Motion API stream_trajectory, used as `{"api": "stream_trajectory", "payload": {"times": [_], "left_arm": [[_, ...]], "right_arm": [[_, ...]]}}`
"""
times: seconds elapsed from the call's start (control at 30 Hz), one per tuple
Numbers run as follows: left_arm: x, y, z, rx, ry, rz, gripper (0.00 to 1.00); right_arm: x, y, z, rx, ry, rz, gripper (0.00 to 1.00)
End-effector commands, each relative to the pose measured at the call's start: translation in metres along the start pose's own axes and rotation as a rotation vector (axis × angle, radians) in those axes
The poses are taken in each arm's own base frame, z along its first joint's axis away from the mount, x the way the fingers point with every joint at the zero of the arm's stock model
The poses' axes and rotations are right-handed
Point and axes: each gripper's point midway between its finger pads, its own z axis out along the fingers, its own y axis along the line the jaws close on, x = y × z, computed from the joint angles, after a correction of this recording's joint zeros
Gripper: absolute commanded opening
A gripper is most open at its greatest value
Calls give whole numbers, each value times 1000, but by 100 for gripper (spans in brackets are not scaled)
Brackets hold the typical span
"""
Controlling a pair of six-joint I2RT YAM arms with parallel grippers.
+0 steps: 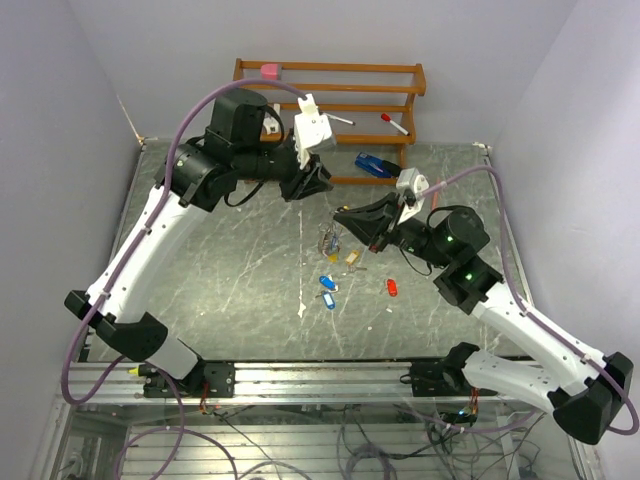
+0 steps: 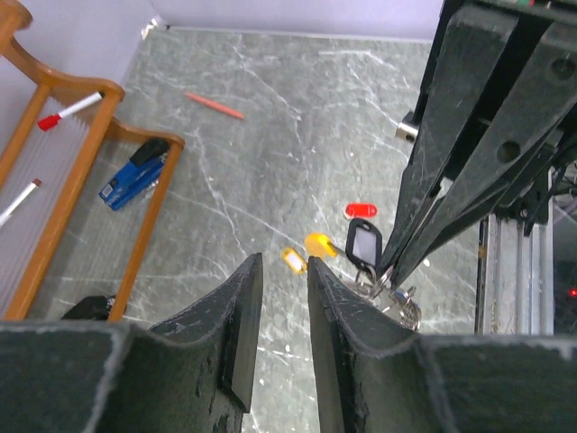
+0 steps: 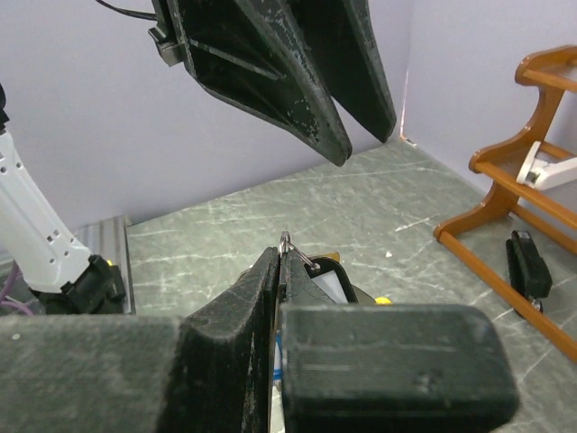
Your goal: Put the keys on the keyring
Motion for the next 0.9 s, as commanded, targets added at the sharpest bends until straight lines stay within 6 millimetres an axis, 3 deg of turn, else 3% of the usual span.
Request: {"api": "stream_trajectory", "payload": {"times": [0.0, 0.23, 0.53, 0.87], "left_arm": [[-34, 3, -8, -12, -105, 17, 38], [-31, 0, 2, 26, -115, -26, 39], [10, 0, 17, 23, -31, -82, 41], [3, 3, 7, -12, -41, -71, 45]], "right_arm": [[-33, 1, 7, -13, -118, -78, 0], [-50, 4, 13, -41, -165, -109, 0], [-57, 1, 15, -22, -187, -116, 0], [-58, -2, 14, -1, -190, -125, 0]]}}
